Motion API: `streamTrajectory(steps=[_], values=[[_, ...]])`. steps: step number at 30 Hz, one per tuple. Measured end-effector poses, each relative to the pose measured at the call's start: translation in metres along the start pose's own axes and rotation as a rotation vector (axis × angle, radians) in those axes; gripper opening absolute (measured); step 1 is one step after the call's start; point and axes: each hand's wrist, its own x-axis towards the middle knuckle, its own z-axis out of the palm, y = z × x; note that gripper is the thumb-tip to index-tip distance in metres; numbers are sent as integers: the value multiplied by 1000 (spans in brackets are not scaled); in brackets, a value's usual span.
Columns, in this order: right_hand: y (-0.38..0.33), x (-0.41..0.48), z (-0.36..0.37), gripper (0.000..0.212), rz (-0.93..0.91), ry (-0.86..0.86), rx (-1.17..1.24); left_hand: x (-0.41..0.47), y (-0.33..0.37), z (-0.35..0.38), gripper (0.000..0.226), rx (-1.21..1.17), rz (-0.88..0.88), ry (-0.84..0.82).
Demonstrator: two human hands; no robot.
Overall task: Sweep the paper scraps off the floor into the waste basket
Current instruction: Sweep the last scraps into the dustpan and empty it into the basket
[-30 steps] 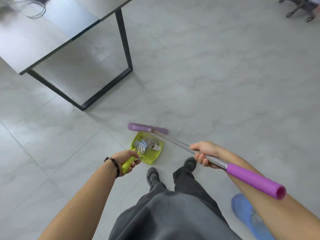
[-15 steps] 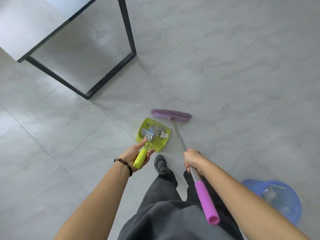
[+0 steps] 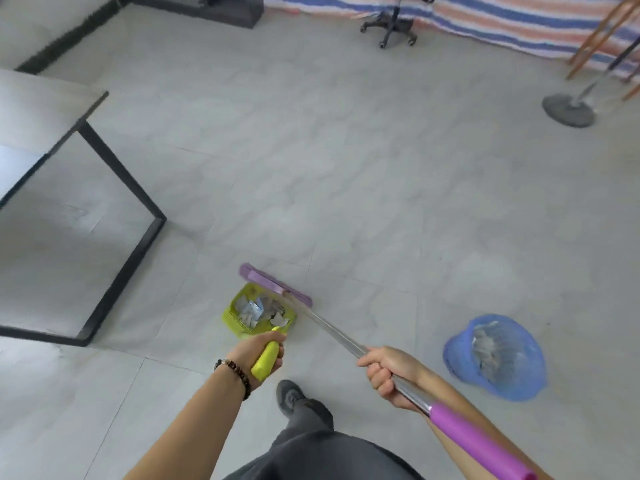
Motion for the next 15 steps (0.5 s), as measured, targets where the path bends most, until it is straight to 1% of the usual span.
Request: streamTrajectory(steps=[6,10,15], values=[[57,-68,-57,18,-227,47,181,-44,-31,70,9,232,42,-90],[101,-122,-97,32,-340,85,358,-76,-63,121,8,369,59,-165],[158,-172,-146,32,-520,186,514,-103,-106,191,11,457,70,-308]])
